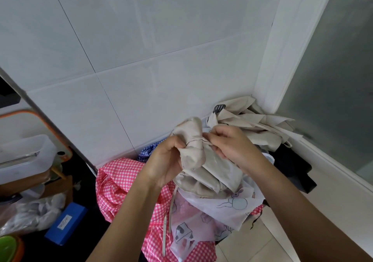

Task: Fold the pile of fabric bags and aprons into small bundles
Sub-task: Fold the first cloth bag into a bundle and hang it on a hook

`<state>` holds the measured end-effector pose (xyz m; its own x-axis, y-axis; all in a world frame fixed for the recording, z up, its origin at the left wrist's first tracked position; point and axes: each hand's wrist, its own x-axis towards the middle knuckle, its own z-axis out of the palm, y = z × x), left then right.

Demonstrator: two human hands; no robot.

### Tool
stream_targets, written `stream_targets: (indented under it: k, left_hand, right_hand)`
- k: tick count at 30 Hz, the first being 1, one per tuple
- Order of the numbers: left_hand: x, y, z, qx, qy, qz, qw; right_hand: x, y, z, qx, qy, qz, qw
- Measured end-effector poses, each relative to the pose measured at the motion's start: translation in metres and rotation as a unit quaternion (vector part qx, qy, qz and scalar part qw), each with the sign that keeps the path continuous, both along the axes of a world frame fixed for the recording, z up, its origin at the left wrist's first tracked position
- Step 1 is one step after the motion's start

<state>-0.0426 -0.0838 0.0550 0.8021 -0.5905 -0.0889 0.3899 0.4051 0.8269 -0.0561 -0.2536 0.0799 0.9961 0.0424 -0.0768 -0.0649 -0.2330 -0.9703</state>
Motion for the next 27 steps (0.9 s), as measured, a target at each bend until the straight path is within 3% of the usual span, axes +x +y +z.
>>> stream_targets:
  k: [2,5,8,11,14,16,19,21,24,27]
  left_hand:
    - [-0.001,-0.004,-0.001,-0.043,0.021,-0.002,0.999]
    - [-0.005,-0.011,0.003,-0.077,0.005,-0.004,0.997]
    - [-0.005,-0.013,0.008,-0.09,0.038,0.039,0.994]
    - [-0.005,-0.013,0.012,-0.097,0.066,0.089,0.989]
    - [-0.008,-0.015,0.015,-0.088,0.068,0.102,0.989]
    - [-0.01,-0.016,0.017,-0.082,0.07,0.109,0.988]
    - [-0.013,-0.018,0.02,-0.074,0.088,0.11,0.987]
    - [-0.014,-0.022,0.023,-0.057,0.093,0.114,0.987]
    - [-0.014,-0.028,0.02,-0.04,0.075,0.18,0.98]
    - [-0.013,-0.032,0.018,-0.044,0.047,0.241,0.968]
  right_hand:
    - [0.0,0.002,0.004,0.013,-0.019,0.003,1.0]
    - [0.001,0.0,0.012,0.147,-0.007,0.035,0.989]
    - [0.002,-0.002,0.018,0.171,-0.032,0.051,0.984]
    - [-0.004,-0.008,0.023,0.13,-0.163,0.043,0.977]
    - [-0.011,-0.011,0.026,0.042,-0.248,0.128,0.959]
    - [-0.011,-0.011,0.023,-0.039,-0.265,0.169,0.949]
    - [-0.007,-0.013,0.025,-0.067,-0.241,0.189,0.95]
    - [-0.006,-0.013,0.027,-0.108,-0.271,0.191,0.937]
    - [-0.004,-0.011,0.029,-0.19,-0.329,0.189,0.906]
    - [0.001,-0.009,0.031,-0.212,-0.336,0.175,0.901]
